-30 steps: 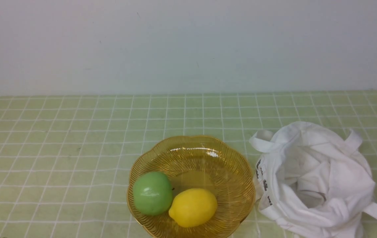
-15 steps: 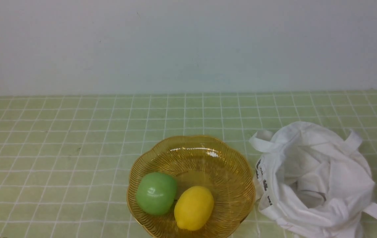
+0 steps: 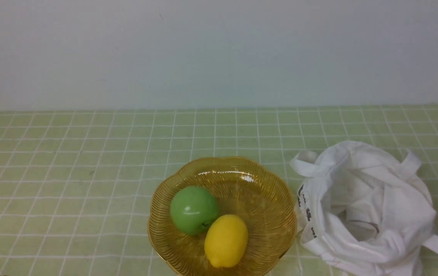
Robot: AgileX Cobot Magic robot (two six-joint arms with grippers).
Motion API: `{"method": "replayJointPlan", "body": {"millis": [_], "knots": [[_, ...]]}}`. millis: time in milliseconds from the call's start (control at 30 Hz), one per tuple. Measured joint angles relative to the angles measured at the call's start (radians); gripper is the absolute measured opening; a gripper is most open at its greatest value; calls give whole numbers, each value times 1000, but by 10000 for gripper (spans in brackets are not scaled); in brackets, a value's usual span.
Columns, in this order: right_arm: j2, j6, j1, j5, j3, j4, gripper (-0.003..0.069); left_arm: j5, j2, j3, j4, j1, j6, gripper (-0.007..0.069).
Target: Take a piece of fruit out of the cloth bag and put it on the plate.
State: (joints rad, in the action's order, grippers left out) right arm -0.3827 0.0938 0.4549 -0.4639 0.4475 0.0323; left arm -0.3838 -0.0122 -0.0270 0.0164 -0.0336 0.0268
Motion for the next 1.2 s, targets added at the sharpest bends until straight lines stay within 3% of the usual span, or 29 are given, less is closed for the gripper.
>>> {"method": "replayJointPlan", "body": {"millis": [733, 1200], "knots": [[98, 2, -6, 28, -103, 0, -15, 0, 0, 0, 0, 0, 0, -8], [390, 3, -338, 170, -462, 0, -15, 0, 0, 0, 0, 0, 0, -8]]}}
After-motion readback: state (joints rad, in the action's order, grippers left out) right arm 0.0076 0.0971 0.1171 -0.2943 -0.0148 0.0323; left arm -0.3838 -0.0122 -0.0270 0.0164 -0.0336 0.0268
